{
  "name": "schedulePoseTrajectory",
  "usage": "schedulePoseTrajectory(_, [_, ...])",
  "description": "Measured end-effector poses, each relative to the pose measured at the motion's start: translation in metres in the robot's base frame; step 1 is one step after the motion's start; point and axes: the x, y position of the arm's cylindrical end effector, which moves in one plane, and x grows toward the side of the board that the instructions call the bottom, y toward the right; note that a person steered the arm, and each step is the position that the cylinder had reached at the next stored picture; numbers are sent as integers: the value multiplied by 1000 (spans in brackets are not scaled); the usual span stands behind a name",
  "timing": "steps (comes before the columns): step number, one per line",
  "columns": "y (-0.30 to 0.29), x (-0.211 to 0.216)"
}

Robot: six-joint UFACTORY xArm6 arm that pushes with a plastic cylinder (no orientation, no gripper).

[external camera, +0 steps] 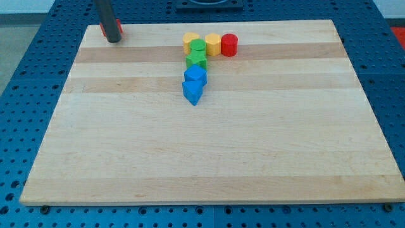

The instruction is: Push the yellow heart into the yellow hexagon

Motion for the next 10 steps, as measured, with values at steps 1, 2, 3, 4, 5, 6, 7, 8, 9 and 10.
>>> schedulePoseTrajectory(1, [5, 4])
schedulePoseTrajectory(2, [34, 8])
schedulePoseTrajectory(3, [62, 8])
schedulePoseTrajectory(4, [64, 31])
schedulePoseTrajectory(5, [78, 36])
schedulePoseTrajectory(6, [115, 33])
schedulePoseTrajectory(7, [128, 22])
schedulePoseTrajectory(8, [151, 16])
schedulePoseTrajectory(9, [186, 16])
schedulePoseTrajectory(10, [223, 16])
